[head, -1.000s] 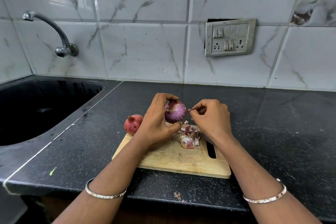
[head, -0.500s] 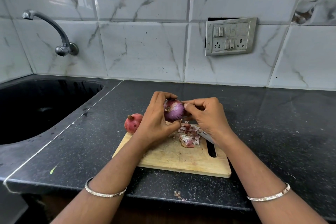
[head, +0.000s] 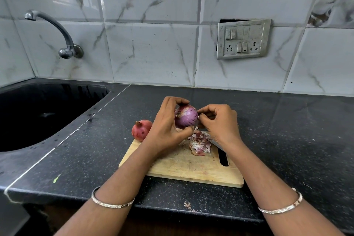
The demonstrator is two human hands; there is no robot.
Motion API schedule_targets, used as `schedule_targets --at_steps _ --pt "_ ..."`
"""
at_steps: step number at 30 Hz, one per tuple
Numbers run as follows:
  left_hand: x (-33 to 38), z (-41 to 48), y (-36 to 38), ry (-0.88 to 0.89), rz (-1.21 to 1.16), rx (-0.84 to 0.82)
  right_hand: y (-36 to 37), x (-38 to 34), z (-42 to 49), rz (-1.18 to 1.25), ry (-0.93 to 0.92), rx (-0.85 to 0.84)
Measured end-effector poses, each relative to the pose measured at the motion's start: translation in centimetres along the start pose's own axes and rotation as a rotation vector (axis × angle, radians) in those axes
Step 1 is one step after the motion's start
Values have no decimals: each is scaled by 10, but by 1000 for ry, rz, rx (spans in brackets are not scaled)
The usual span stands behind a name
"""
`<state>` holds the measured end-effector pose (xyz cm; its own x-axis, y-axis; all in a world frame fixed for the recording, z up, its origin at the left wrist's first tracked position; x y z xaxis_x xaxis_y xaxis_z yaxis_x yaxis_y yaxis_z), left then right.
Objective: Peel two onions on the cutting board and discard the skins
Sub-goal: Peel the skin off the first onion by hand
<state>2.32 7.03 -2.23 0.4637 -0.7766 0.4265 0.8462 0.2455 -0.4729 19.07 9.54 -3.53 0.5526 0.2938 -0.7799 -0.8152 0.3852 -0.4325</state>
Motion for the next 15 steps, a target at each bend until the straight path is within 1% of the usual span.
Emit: schedule_targets --at_steps 3,5,7,11,15 --pt "-2 0 -4 -11 -6 29 0 3 0 -141 25 -18" --pt "-2 0 -4 -9 9 23 2 -1 -2 -175 7 -47" --pt "-3 -1 -2 -9 36 12 1 -9 -5 -137 -28 -45" --pt "-7 -2 -2 -23 50 16 -8 -23 -7 64 -92 -6" --pt "-7 -3 0 -25 39 -10 2 -31 -10 63 -155 -91"
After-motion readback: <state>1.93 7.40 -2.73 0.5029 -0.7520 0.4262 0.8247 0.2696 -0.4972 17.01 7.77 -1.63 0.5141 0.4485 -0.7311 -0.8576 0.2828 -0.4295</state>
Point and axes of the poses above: each hand's wrist, its own z-axis towards the middle knuckle, its own y-axis out of the palm, x = y × z, the point moved 10 cm from there along z, towards the middle knuckle, and after that the axes turned 5 degrees about y, right-handed, at the moved point
